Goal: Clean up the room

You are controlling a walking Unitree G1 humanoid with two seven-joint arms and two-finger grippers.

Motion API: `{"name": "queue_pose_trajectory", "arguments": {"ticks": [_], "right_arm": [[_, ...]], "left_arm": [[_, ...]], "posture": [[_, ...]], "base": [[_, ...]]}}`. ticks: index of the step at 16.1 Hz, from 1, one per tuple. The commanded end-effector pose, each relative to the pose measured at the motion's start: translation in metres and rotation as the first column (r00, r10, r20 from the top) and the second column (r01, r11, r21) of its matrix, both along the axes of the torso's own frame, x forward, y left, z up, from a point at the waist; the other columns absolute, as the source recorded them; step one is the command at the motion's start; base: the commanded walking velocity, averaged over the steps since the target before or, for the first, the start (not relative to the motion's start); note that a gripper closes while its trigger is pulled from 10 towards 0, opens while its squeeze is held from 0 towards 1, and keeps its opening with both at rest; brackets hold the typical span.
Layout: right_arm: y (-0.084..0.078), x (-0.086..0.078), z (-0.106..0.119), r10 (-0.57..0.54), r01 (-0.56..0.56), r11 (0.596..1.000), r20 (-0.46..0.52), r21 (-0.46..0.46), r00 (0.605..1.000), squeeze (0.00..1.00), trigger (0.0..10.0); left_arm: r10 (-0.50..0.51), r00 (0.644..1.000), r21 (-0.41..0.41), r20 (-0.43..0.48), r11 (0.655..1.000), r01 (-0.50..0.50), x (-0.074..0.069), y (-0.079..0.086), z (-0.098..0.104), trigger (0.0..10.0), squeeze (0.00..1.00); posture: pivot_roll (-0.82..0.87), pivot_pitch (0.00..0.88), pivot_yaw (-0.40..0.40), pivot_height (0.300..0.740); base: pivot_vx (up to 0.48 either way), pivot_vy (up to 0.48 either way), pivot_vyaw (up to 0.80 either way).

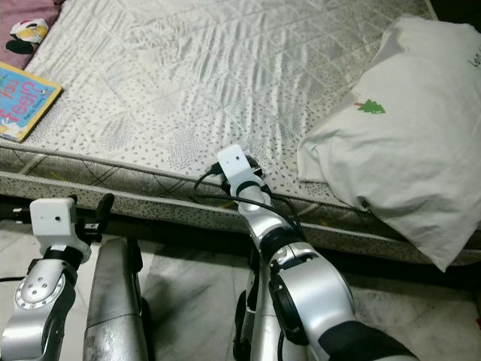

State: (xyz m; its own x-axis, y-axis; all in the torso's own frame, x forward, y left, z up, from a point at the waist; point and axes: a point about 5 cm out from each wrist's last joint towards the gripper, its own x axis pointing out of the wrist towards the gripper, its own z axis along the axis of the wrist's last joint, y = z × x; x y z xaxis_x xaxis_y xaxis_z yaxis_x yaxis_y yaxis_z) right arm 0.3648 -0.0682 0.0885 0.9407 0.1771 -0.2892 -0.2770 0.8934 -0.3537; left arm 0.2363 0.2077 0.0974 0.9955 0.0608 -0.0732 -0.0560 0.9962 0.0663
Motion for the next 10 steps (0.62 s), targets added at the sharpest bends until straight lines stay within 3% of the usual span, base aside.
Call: {"name": "queue_pose_trajectory", "arguments": {"ticks": [1, 10], "right_arm": [[-0.019, -0.0114, -0.0265, -0.076, 0.073, 0.997, -0.117, -0.035, 0.99, 0.0, 0.0], [-0.0245, -0.0086, -0.0226, -0.095, 0.104, 0.992, -0.116, 0.078, 0.989, 0.0, 0.0]], "left_arm": [[-0.012, 1.0, 0.009, -0.015, 1.0, 0.012, -0.0005, -0.0028, -0.0043, 10.0, 0.0], [-0.024, 1.0, 0.009, -0.003, 1.0, 0.024, 0.0056, -0.0078, -0.0048, 10.0, 0.0]], "posture": [[0.22, 0.199, -0.123, 0.501], [0.21, 0.179, -0.131, 0.501]], "base": [[0.0, 0.0, 0.0], [0.0, 0.0, 0.0]]}}
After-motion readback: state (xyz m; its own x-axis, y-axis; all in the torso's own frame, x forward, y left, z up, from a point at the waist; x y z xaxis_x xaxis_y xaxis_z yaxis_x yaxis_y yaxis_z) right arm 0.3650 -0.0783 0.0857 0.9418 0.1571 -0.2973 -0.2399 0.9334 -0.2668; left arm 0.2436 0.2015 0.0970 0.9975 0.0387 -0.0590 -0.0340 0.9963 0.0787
